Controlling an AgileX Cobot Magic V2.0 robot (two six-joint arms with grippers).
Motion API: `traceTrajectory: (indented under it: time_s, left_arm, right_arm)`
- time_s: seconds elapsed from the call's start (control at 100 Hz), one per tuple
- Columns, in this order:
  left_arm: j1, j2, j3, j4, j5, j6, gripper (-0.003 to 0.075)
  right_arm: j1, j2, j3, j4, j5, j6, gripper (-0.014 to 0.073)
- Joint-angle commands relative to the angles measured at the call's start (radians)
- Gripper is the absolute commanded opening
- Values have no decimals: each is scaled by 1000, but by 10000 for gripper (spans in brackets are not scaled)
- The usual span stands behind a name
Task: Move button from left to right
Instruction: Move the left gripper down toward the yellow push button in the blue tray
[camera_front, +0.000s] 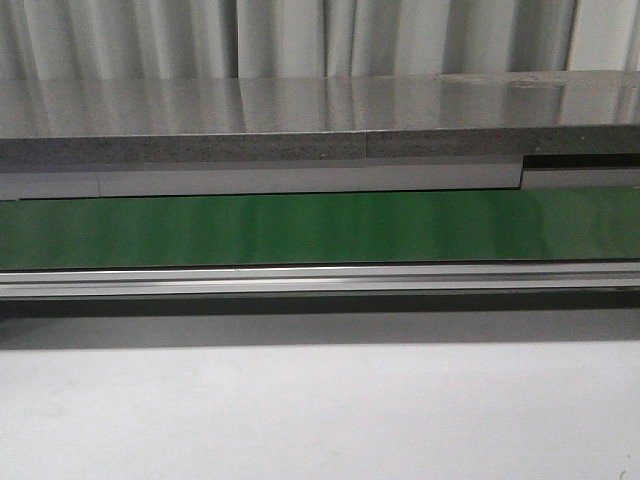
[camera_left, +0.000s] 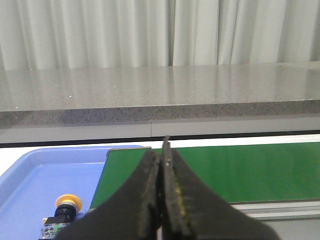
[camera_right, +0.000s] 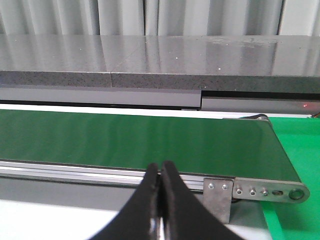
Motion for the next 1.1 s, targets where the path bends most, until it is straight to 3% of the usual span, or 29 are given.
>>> traceTrajectory:
  time_s: [0.0, 0.66, 0.8, 1.09]
  left_arm:
    - [-8, -32, 44, 2, -82, -6, -19]
    - [-8, -32, -3, -3, -89, -6, -19]
    - [-8, -14, -131, -5, 39, -6, -19]
    - [-8, 162, -518, 3, 462, -6, -19]
  right_arm:
    - [2, -16, -18, -7, -86, -4, -67]
    - [2, -16, -18, -7, -86, -4, -67]
    - [2, -16, -18, -7, -86, -4, -67]
    - [2, -16, -18, -7, -86, -4, -67]
